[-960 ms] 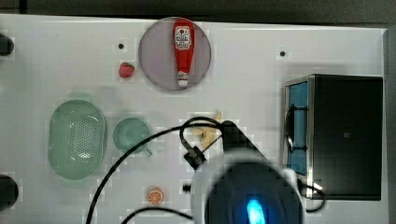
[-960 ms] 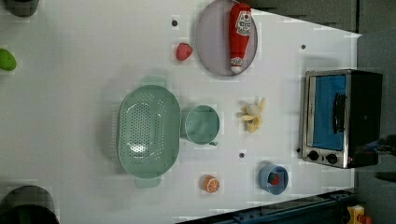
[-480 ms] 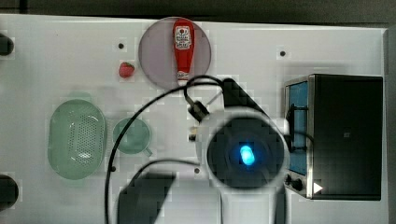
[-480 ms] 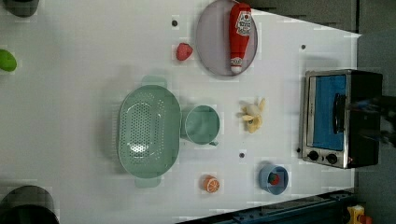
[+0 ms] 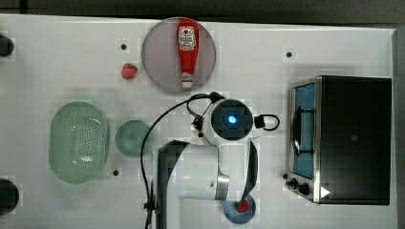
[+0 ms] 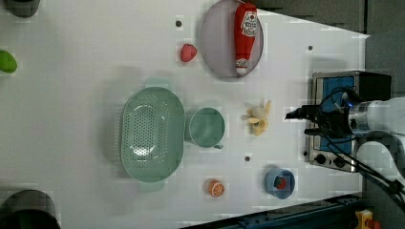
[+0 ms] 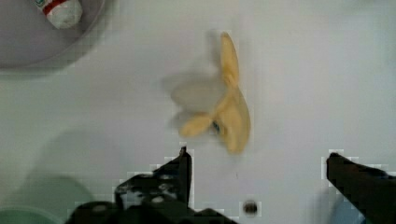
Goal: Pick Banana and place it in mug.
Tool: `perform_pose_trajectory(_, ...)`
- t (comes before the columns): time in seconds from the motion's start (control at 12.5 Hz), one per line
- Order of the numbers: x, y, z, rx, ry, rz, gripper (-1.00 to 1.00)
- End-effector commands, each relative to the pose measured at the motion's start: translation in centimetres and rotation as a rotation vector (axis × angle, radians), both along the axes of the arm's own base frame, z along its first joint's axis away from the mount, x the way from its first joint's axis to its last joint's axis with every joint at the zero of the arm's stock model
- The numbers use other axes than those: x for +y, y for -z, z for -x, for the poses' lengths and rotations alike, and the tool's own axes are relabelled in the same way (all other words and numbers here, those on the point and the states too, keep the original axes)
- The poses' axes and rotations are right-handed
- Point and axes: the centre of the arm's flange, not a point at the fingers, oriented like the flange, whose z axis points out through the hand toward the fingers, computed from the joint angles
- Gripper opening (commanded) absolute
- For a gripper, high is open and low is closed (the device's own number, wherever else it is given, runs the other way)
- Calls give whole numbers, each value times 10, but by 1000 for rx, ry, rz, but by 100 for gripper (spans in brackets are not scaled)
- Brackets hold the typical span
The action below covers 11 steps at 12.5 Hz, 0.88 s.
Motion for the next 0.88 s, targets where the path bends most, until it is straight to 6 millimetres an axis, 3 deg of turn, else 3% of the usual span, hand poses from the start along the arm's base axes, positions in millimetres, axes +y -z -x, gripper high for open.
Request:
perform_pose_trajectory(0.08,2,30,-6,-53,-193,7,100)
perform_pose_trajectory(0.4,14,106,0,3,-211,-2,100)
perform_pose_trajectory(0.64,20,140,1,-18,-224,-1,100)
perform_pose_trajectory(0.88,20,158,6,6,-221,-4,95)
